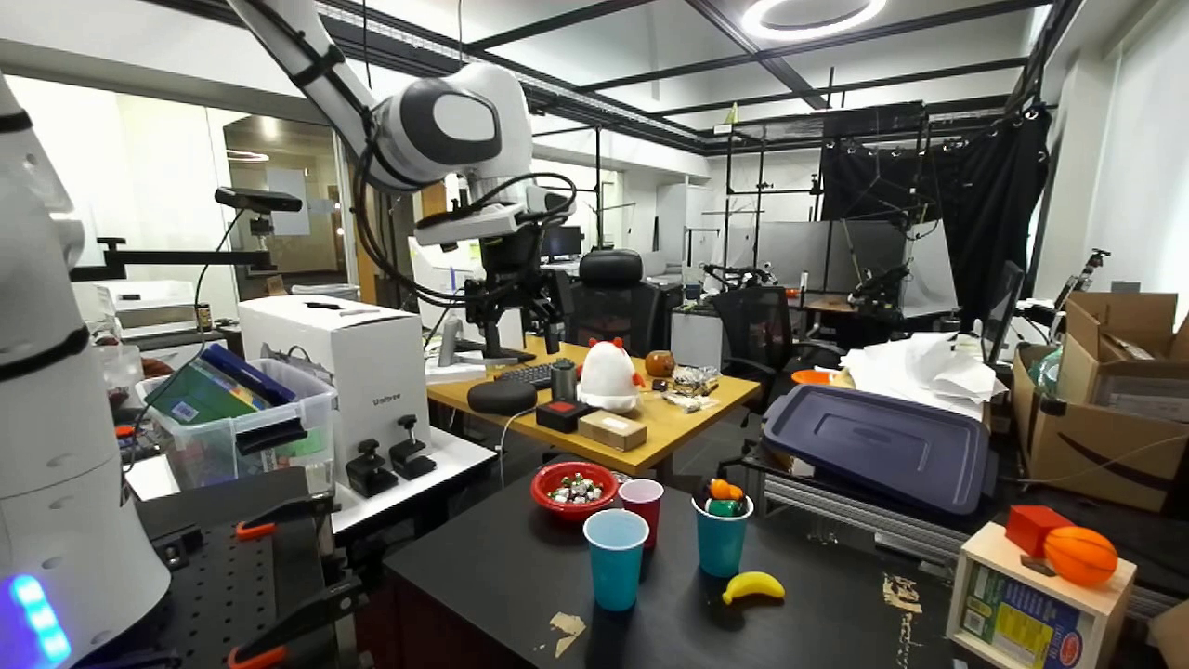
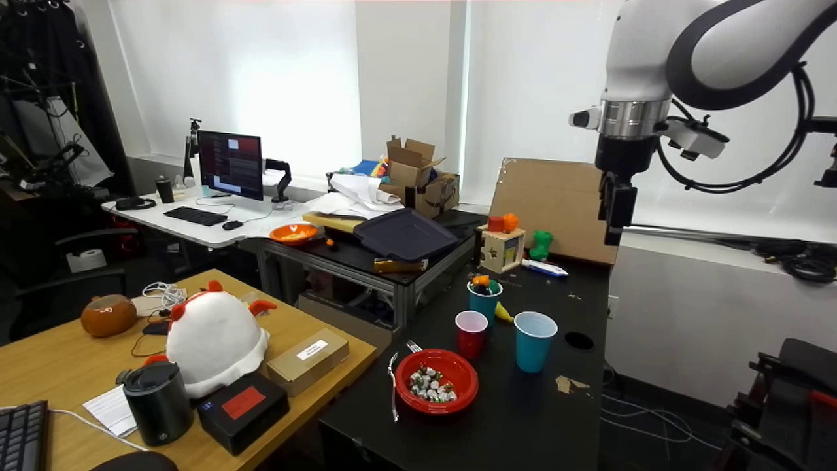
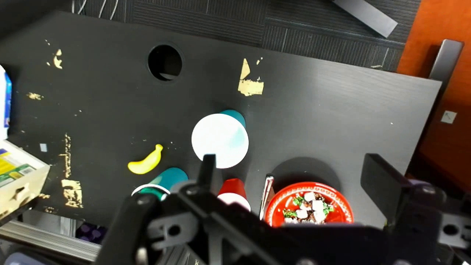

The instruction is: Pick up some candy from the red bowl and place it inside the blue cup on the left

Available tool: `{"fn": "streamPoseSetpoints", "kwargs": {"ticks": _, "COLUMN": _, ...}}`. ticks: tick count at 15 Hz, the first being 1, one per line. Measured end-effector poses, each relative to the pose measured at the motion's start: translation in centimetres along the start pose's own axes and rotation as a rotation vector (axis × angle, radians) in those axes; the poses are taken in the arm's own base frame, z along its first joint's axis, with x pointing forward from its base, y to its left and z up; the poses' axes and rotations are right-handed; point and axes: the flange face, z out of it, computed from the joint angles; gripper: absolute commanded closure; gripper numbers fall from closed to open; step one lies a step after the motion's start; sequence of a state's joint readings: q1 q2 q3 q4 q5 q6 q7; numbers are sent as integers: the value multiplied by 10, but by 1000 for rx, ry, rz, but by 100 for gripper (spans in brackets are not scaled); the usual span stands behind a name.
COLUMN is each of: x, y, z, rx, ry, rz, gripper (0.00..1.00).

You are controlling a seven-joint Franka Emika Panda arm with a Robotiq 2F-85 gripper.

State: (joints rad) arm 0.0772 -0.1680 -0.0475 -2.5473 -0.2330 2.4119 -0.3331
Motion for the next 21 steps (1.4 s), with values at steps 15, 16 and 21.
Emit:
{"fn": "streamPoseSetpoints", "kwargs": {"ticks": 15, "x": 207, "y": -100, "z": 100, "rx": 38, "ry": -44, "rz": 72, "gripper": 0}}
{"fn": "streamPoseSetpoints", "kwargs": {"ticks": 16, "x": 219, "y": -105, "z": 106, "rx": 47, "ry": -47, "rz": 81, "gripper": 0}}
{"fn": "streamPoseSetpoints", "kwargs": {"ticks": 21, "x": 268, "y": -113, "z": 133, "rx": 82, "ry": -75, "rz": 188, "gripper": 0}}
